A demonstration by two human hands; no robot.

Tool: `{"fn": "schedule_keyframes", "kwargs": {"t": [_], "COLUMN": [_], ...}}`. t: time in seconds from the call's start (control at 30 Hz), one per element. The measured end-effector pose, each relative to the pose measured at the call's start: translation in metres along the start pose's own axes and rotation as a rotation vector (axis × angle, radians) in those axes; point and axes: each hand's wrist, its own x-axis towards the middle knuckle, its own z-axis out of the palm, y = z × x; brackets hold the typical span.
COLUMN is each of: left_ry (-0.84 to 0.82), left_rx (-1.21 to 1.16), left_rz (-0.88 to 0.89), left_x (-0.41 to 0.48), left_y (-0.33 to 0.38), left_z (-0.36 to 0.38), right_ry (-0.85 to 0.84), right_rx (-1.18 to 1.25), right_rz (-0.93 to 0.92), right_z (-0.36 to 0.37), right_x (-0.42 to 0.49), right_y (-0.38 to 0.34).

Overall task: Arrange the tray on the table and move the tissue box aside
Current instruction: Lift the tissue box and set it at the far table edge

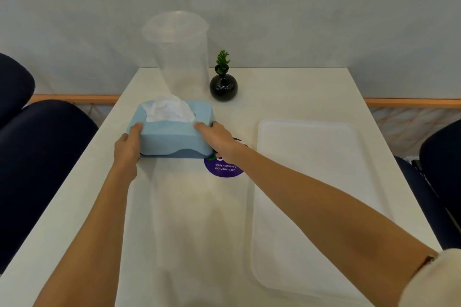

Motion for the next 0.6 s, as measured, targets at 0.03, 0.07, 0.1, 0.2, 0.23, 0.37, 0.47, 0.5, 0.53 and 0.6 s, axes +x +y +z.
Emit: {"fn": "schedule_keyframes", "kwargs": {"t": [0.03,0.07,0.1,0.2,0.23,0.37,0.47,0.5,0.53,0.6], "left_ry": [-0.004,-0.005,-0.007,-0.011,-0.010,-0.016,-0.029,-0.039,-0.050,-0.090], "left_rx": [-0.001,-0.001,-0.003,-0.029,-0.041,-0.095,-0.124,-0.128,-0.129,-0.126], "left_rz": [0.013,0.026,0.038,0.084,0.100,0.164,0.231,0.259,0.287,0.332], "left_x": [-0.003,-0.006,-0.010,-0.025,-0.030,-0.057,-0.079,-0.087,-0.093,-0.107], "left_y": [-0.001,-0.002,-0.003,-0.004,-0.003,0.002,0.011,0.014,0.017,0.023], "left_z": [0.001,0.003,0.004,0.012,0.015,0.032,0.055,0.065,0.076,0.099], "right_ry": [0.006,0.010,0.015,0.030,0.038,0.087,0.149,0.175,0.204,0.266], "right_rx": [0.001,0.002,0.005,0.024,0.030,0.091,0.170,0.188,0.200,0.207], "right_rz": [-0.008,-0.015,-0.019,-0.037,-0.052,-0.113,-0.189,-0.225,-0.257,-0.289], "right_z": [-0.002,-0.004,-0.007,-0.016,-0.020,-0.042,-0.070,-0.082,-0.094,-0.121], "right_x": [0.001,0.001,0.001,-0.002,-0.003,-0.013,-0.022,-0.024,-0.026,-0.029], "right_y": [0.002,0.003,0.005,0.009,0.010,0.013,0.016,0.017,0.018,0.018]}}
